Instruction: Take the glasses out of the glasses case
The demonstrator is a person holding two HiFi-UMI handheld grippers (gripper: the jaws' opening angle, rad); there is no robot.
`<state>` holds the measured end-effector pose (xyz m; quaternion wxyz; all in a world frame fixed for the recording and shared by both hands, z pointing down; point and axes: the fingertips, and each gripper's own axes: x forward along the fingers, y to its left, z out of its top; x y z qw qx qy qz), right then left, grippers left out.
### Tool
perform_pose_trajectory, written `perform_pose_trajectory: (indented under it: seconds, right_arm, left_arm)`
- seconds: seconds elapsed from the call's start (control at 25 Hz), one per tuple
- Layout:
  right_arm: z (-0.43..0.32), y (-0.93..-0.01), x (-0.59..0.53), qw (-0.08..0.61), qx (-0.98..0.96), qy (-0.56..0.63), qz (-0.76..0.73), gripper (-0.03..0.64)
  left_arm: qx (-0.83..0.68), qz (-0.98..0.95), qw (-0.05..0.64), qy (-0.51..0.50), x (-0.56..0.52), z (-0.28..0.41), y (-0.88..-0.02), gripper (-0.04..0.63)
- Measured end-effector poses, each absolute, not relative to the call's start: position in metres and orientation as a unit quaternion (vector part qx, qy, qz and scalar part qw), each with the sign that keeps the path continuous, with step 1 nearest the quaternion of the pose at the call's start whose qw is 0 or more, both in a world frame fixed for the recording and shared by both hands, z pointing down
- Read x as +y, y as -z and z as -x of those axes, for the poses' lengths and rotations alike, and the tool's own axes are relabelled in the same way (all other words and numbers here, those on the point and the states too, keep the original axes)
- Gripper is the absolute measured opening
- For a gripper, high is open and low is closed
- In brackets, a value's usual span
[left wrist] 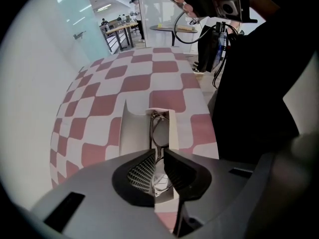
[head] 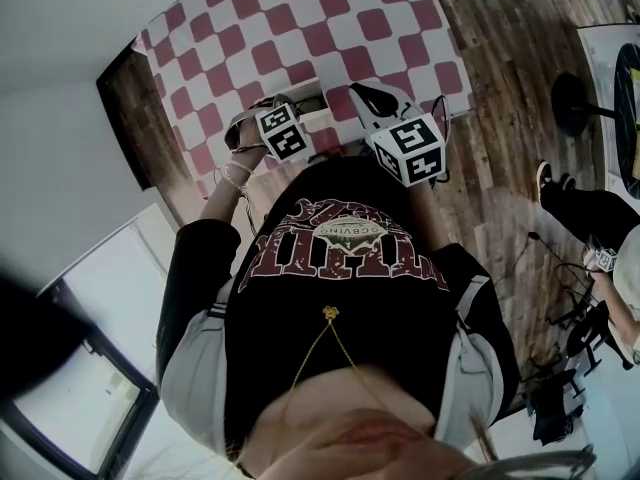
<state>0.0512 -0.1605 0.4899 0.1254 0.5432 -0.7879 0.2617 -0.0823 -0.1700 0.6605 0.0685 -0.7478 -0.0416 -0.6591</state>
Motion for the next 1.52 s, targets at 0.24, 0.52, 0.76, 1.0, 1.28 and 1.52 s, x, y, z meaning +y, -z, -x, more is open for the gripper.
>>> perform_pose_trajectory:
  seconds: [0.24,0.52,0.76,1.0,1.28,1.52]
  right_arm:
    - [-0.057,-0.49,-0.159,0.116,-0.784,-0.265,-0.55,0.02]
    - [-0.061,-0.492,-0.156,0.108,-0.782,-0.27,-0.551,0.02]
    - [-0.063,-0.492,-0.155,0.108,-0.784,-0.269,-0.548,0.02]
    - [-0.064,-0.493,-0.155,0.11,-0.786,-0.268,-0.546,0.02]
    - [-0.067,-0.492,-0.153,0.113,-0.785,-0.265,-0.548,0.02]
    - [-0.066,-0.492,-0.153,0.113,-0.785,-0.264,-0.548,0.02]
  left_arm:
    - [-0.063,0.725,0.077,0.682,-0.168,0.081,-0.665,0.054]
    - [-0.062,0.713,0.056,0.697,-0.169,0.081,-0.669,0.054]
    - [-0.07,0.687,0.059,0.72,-0.167,0.079,-0.67,0.052]
    - [-0.071,0.684,0.053,0.724,-0.168,0.08,-0.67,0.04]
    - [-0.061,0.688,0.051,0.721,-0.169,0.08,-0.667,0.029]
    - [-0.058,0.689,0.059,0.72,-0.169,0.08,-0.666,0.028]
